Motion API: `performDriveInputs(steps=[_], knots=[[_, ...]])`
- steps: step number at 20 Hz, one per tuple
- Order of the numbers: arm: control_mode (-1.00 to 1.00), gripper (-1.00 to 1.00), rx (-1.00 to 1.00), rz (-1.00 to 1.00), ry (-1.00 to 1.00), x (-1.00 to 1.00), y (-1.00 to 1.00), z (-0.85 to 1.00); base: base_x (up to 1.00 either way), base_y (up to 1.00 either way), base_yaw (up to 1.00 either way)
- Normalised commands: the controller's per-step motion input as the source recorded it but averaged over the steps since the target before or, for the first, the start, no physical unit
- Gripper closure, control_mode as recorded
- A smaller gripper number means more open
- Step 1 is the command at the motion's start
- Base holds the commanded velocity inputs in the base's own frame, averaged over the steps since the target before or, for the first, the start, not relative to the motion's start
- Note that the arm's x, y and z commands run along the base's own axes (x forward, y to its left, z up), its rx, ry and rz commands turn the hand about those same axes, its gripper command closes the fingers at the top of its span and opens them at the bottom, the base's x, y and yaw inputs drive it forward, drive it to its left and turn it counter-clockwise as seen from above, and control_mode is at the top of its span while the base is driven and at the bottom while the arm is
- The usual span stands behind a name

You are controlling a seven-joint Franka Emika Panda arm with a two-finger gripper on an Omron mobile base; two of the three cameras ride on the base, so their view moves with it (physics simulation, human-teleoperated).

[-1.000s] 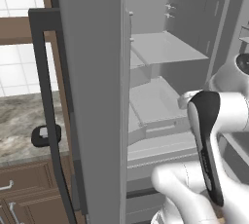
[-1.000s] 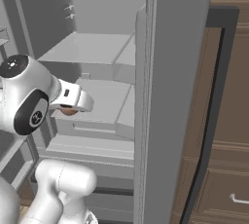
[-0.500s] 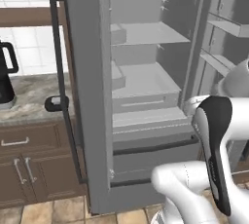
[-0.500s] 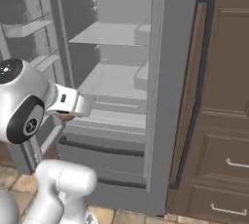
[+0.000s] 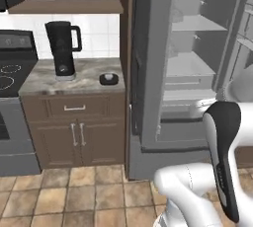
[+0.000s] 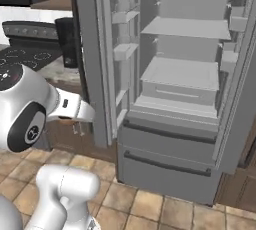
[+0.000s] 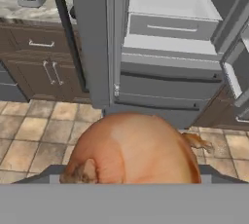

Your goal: Grab the onion and garlic from the fridge, place them in the blender, close the lid, and turn on the blender to create a marinade.

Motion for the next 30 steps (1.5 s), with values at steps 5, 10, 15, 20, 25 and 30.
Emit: performDriveInputs(steps=[5, 10, 15, 20, 25, 30], knots=[[1.00, 1.00, 0.00, 0.00, 0.00, 0.00, 0.00, 0.00, 0.22, 1.00, 0.22], [1.00, 1.00, 0.00, 0.00, 0.00, 0.00, 0.00, 0.00, 0.76, 1.00, 0.10], [1.00, 1.00, 0.00, 0.00, 0.00, 0.00, 0.00, 0.00, 1.00, 1.00, -0.12], [1.00, 1.00, 0.00, 0.00, 0.00, 0.00, 0.00, 0.00, 1.00, 0.73, -0.25], [1.00, 1.00, 0.00, 0.00, 0.00, 0.00, 0.00, 0.00, 1.00, 0.20, -0.21], [1.00, 1.00, 0.00, 0.00, 0.00, 0.00, 0.00, 0.00, 0.90, 0.24, -0.05]])
